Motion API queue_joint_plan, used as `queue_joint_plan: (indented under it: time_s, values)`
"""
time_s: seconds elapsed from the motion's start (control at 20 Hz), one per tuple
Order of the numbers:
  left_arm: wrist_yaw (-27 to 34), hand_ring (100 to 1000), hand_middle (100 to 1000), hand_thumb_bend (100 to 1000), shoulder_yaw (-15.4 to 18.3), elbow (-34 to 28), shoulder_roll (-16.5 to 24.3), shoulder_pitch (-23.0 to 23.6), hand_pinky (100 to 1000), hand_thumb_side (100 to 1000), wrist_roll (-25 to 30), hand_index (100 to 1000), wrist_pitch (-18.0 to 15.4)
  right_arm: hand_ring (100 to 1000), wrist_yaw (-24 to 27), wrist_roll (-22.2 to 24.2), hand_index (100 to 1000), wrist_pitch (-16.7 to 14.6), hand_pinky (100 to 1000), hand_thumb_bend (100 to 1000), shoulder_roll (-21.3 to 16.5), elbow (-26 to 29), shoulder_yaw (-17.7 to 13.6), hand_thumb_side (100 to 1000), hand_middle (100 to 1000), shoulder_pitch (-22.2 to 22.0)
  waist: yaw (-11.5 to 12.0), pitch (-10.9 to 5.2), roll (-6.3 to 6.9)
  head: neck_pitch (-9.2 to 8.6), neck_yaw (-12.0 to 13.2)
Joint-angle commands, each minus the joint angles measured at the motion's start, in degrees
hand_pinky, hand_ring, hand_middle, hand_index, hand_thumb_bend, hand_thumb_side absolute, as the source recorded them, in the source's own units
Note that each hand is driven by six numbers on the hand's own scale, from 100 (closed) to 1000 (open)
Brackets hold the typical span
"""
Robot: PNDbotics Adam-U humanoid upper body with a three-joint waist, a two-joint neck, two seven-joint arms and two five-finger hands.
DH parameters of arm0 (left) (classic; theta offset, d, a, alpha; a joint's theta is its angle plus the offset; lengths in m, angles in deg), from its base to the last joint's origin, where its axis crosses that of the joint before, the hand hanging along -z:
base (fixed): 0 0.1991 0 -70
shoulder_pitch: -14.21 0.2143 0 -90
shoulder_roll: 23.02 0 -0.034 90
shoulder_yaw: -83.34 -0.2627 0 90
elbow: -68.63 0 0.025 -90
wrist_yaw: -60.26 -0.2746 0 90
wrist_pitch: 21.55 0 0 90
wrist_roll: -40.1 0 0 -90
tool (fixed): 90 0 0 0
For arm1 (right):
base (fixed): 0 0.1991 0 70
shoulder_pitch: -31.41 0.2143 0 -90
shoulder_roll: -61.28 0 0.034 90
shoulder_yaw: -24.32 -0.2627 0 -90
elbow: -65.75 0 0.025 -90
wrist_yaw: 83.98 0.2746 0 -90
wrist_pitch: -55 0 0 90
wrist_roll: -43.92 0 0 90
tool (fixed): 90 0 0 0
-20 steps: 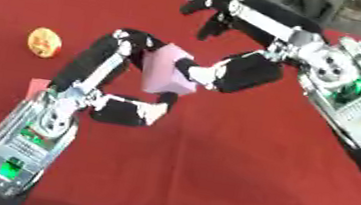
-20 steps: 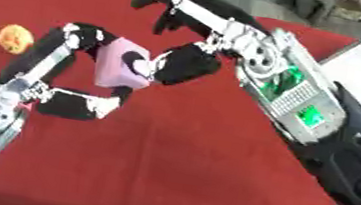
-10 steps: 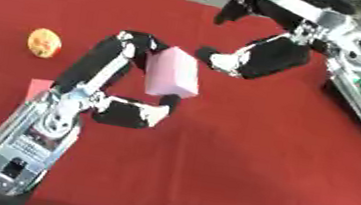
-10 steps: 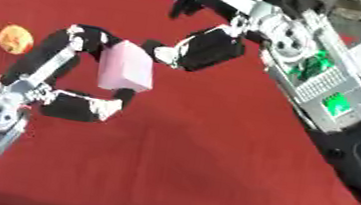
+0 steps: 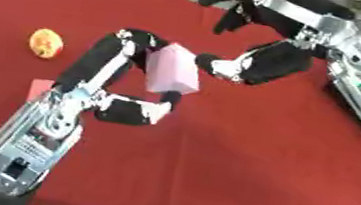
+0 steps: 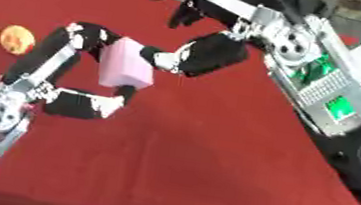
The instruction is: Pick up the objects with one hand, pass them to the other hand, and then place them into the box on the other side of the table.
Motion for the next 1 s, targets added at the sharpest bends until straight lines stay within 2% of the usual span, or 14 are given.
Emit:
queue_joint_plan:
  time_s: [0.05,0.5,1.0]
  values:
    - [0.0,475,317,100,0.5,-1.4,-0.4,-1.1,600,100,-0.3,343,0.9,747,-0.4,-0.4,880,0.3,812,346,-0.2,0.8,0.3,286,913,0.7,0.0,-0.94,0.19,-0.53,0.1]
    - [0.6,473,314,100,0.4,-2.4,-0.6,-1.6,598,100,0.3,340,1.4,753,-1.7,-1.3,884,0.5,816,356,0.5,0.8,2.7,290,915,0.1,0.4,-0.88,0.09,0.17,0.0]
    - [1.3,471,307,100,0.0,-4.0,-0.8,-2.0,595,100,1.5,338,2.0,751,-2.8,-2.3,880,0.8,814,356,0.8,0.8,4.3,277,910,-0.4,0.7,-0.77,0.01,0.10,-0.1]
